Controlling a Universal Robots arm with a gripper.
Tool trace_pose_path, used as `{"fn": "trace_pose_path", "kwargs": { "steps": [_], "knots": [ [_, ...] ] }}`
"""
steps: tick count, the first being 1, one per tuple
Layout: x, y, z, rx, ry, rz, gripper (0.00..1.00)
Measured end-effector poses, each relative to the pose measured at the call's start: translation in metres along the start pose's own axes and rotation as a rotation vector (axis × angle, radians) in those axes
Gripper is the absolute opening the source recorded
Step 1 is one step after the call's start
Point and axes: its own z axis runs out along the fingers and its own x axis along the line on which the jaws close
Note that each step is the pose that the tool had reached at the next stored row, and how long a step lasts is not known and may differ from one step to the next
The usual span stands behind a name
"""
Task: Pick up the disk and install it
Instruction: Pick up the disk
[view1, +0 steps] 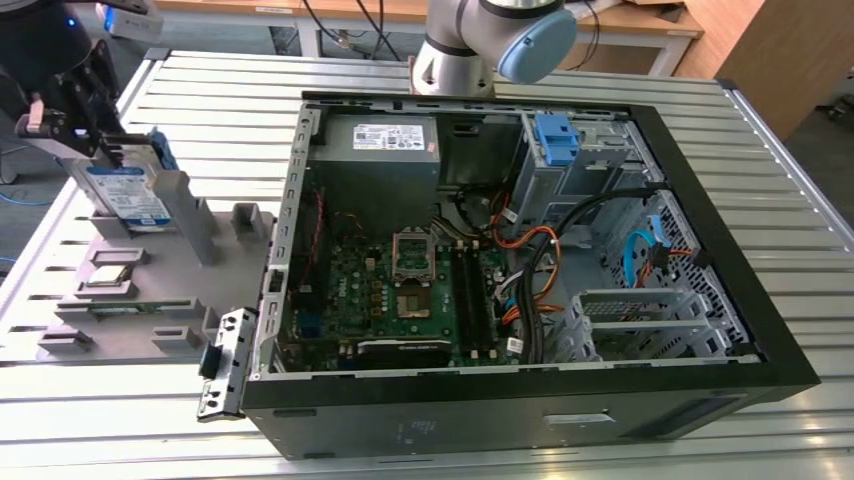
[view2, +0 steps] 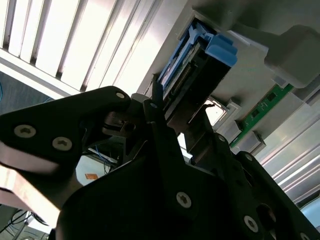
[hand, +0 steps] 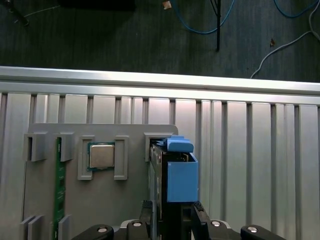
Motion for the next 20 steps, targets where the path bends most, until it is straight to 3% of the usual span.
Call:
{"fn": "trace_pose_path", "kwargs": {
  "steps": [20],
  "knots": [
    [0.0002, 0.0000, 0.0000, 0.0011, 0.0001, 0.013, 0.44]
  ]
}}
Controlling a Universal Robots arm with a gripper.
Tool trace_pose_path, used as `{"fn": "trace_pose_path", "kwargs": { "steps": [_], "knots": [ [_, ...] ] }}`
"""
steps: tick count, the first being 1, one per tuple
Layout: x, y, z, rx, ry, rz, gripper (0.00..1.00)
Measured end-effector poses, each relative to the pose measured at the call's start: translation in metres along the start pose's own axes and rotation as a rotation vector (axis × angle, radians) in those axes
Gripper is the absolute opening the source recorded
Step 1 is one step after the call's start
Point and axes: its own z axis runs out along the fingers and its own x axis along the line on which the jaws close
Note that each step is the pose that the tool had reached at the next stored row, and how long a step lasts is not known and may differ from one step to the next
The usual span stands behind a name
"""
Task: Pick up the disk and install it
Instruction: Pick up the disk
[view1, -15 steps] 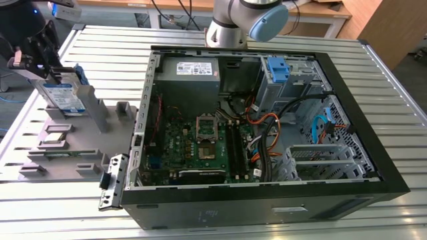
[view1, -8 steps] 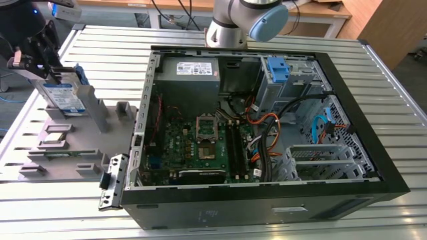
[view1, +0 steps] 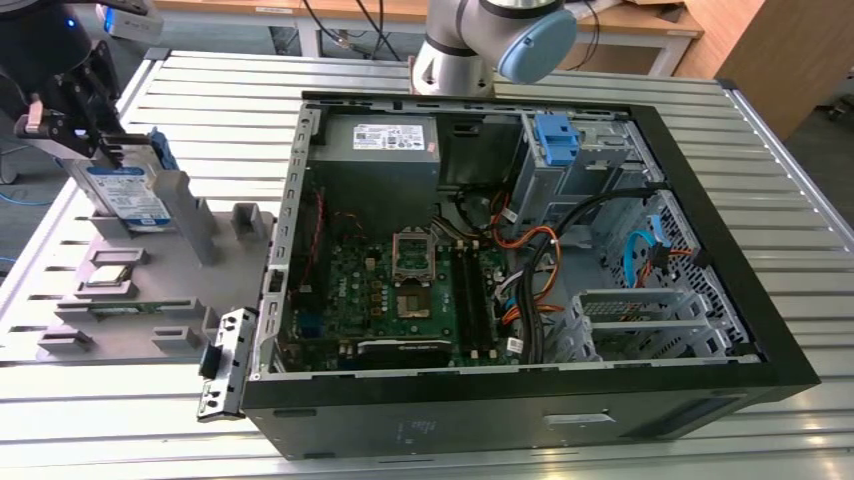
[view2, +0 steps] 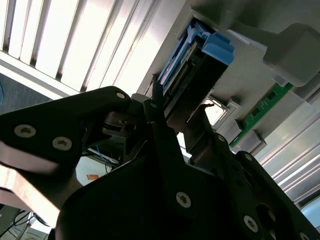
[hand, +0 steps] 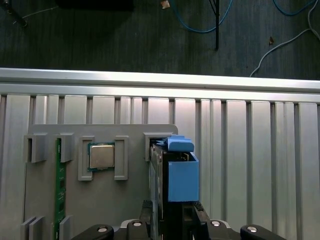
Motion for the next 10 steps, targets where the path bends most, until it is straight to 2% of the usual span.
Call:
{"fn": "trace_pose_path", "kwargs": {
  "steps": [2, 3, 10],
  "knots": [
    [0.0000, 0.0000, 0.0000, 0.0000, 0.0002, 0.000, 0.42],
    [0.0000, 0.0000, 0.0000, 0.0000, 0.0002, 0.000, 0.36],
    [0.0000, 0.0000, 0.0000, 0.0003, -0.0001, 0.002, 0.35]
  ]
}}
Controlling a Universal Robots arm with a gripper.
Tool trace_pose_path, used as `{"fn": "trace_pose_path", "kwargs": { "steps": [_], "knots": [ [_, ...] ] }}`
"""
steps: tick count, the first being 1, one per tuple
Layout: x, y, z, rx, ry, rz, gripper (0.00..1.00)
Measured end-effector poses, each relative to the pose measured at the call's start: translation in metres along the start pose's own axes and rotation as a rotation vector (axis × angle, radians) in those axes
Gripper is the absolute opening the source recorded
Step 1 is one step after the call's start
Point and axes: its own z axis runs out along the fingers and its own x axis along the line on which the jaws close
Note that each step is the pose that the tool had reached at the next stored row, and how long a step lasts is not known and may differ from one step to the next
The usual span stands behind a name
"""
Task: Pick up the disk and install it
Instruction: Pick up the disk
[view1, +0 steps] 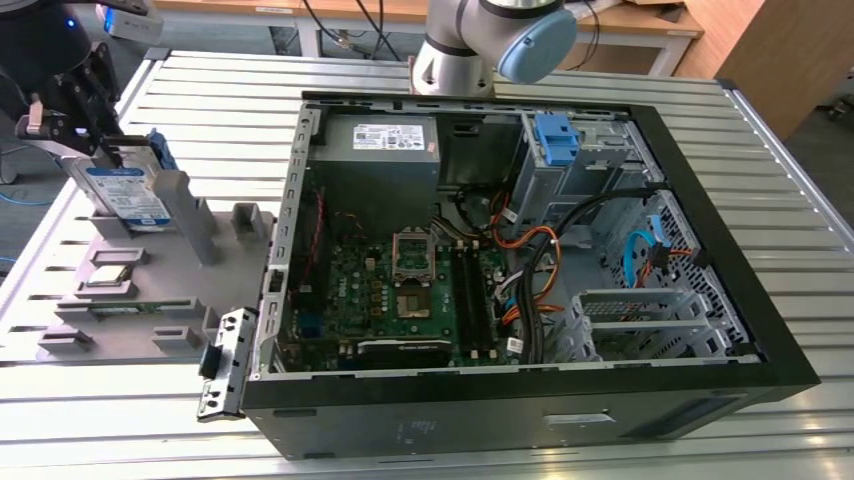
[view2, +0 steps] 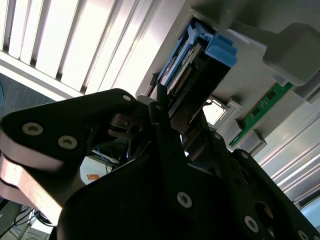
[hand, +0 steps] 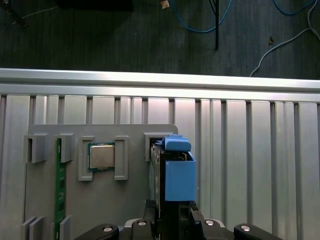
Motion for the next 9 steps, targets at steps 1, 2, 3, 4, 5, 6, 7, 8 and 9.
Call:
{"fn": "trace_pose_path", "kwargs": {
  "steps": [1, 2, 3, 4, 5, 6, 7, 8, 9],
  "knots": [
    [0.0000, 0.0000, 0.0000, 0.0000, 0.0000, 0.000, 0.35],
    [0.0000, 0.0000, 0.0000, 0.0000, 0.0000, 0.000, 0.35],
    [0.0000, 0.0000, 0.0000, 0.0000, 0.0000, 0.000, 0.35],
    [0.0000, 0.0000, 0.0000, 0.0000, 0.0000, 0.000, 0.35],
    [0.0000, 0.0000, 0.0000, 0.0001, 0.0000, 0.000, 0.35],
    [0.0000, 0.0000, 0.0000, 0.0001, 0.0000, 0.000, 0.35],
    [0.0000, 0.0000, 0.0000, 0.0001, 0.0000, 0.000, 0.35],
    [0.0000, 0.0000, 0.0000, 0.0001, -0.0001, 0.000, 0.35],
    [0.0000, 0.0001, -0.0004, 0.0001, -0.0001, 0.000, 0.35]
  ]
}}
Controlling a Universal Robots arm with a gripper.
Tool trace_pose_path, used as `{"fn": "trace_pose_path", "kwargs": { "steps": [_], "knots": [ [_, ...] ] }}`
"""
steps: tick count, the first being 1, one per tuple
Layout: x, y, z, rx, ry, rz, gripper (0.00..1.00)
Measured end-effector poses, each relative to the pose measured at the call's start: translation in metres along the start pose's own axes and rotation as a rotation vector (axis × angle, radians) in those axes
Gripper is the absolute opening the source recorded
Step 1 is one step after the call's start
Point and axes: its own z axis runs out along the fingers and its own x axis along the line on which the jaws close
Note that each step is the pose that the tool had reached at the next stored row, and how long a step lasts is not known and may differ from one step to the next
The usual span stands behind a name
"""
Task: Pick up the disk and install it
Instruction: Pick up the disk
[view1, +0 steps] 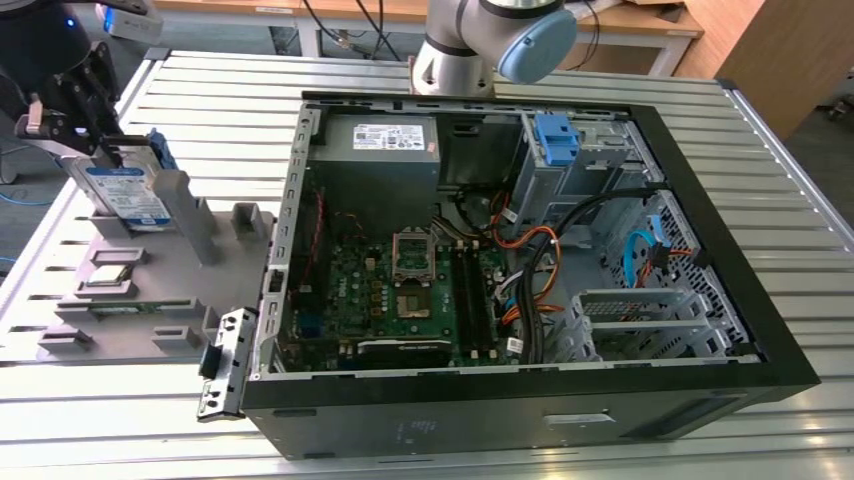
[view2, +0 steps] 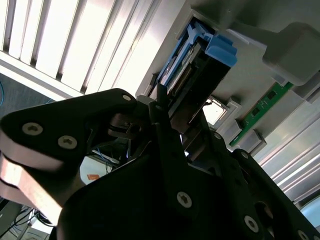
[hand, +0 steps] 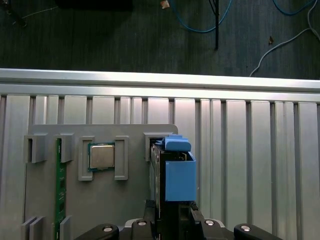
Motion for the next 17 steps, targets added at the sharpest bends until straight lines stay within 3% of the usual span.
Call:
{"fn": "trace_pose_path", "kwargs": {
  "steps": [7, 17],
  "knots": [
    [-0.0007, 0.0002, -0.0075, 0.0000, 0.0000, 0.000, 0.35],
    [-0.0023, 0.0009, -0.0238, -0.0001, 0.0000, 0.000, 0.35]
  ]
}}
